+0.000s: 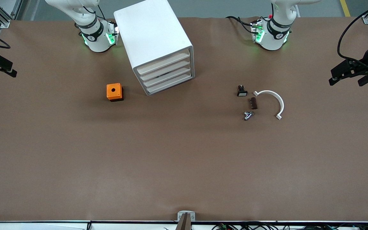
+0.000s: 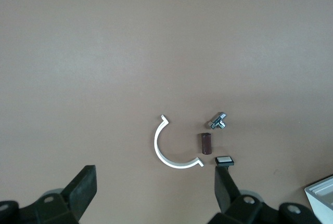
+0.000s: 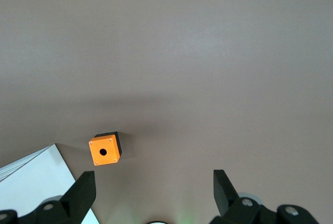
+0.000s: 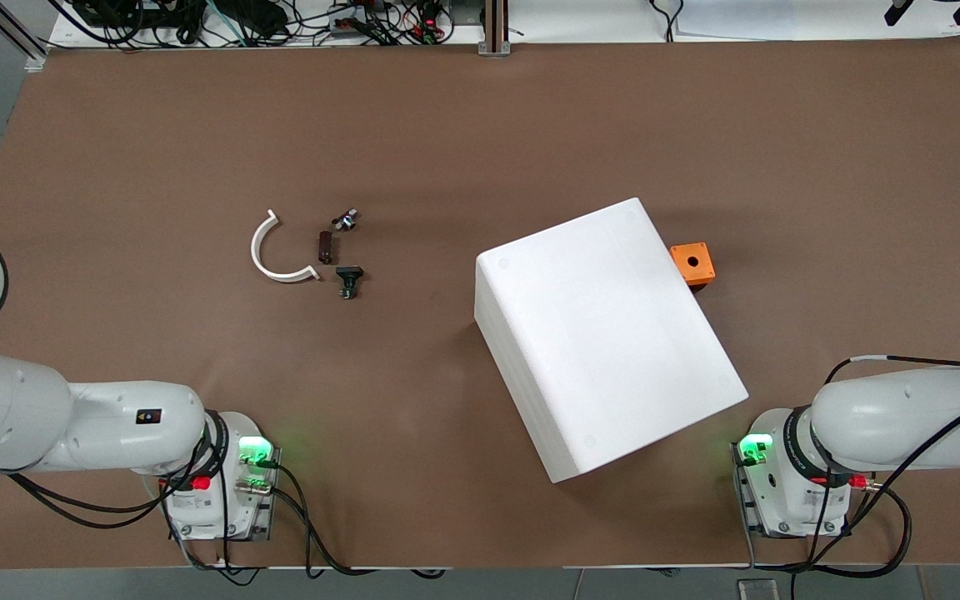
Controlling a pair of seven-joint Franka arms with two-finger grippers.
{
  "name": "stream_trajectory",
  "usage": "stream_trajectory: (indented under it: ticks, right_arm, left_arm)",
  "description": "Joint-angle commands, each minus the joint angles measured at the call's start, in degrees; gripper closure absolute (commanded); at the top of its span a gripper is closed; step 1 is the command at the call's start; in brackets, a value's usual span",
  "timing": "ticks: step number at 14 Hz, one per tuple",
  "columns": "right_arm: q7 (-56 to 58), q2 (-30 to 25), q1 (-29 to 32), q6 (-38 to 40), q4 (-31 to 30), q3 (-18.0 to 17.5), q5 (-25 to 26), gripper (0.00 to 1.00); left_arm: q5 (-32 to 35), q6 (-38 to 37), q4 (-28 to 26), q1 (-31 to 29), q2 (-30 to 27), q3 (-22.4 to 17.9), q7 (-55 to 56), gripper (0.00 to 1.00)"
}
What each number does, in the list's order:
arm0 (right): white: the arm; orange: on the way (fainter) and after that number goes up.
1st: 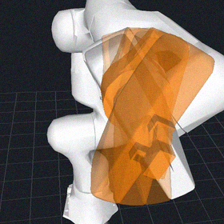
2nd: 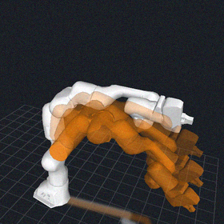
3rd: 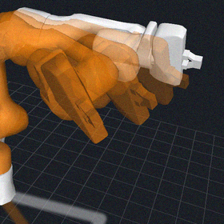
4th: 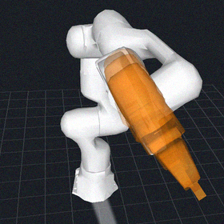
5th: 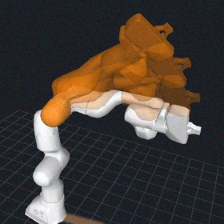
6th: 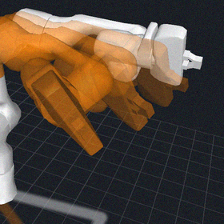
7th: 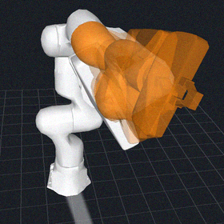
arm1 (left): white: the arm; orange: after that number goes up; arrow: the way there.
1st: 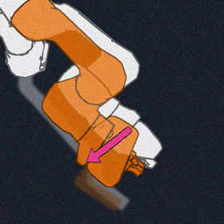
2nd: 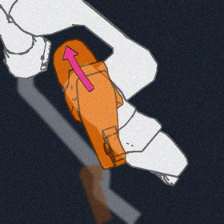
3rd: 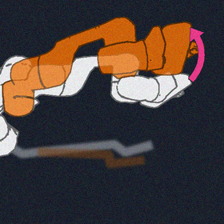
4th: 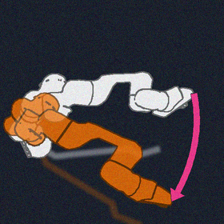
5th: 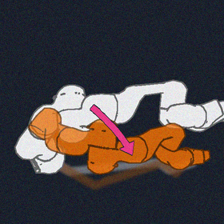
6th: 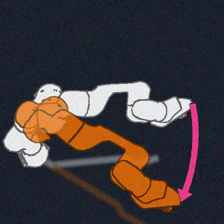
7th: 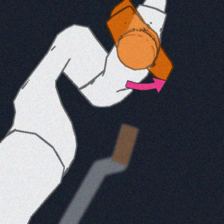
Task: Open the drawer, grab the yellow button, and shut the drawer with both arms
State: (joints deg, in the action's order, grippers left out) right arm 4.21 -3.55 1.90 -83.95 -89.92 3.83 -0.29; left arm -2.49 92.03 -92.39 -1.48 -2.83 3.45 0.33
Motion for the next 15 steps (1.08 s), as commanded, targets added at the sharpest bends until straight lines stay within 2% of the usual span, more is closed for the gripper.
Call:
stream_trajectory:
  ticks: [1,5,11,15]
  right_arm:
    - [1.0,-1.6,0.0,-0.3,-1.3,-0.3,0.9,0.00]
    - [0.7,-1.6,0.0,-0.2,-1.4,-0.4,1.0,0.00]
    - [0.1,-1.7,-0.5,-0.3,-1.3,-0.4,1.0,0.00]
    - [-0.3,-2.0,-0.6,-0.3,-1.3,-0.5,1.0,0.00]
  left_arm:
    - [1.5,-1.5,0.9,-0.7,1.3,0.2,0.8,0.00]
    - [1.5,-4.7,1.0,0.4,4.6,0.8,1.4,0.00]
    - [0.9,-5.4,1.1,5.6,12.2,6.6,11.1,0.00]
    - [0.8,-5.3,1.4,10.4,16.2,7.3,19.1,0.00]
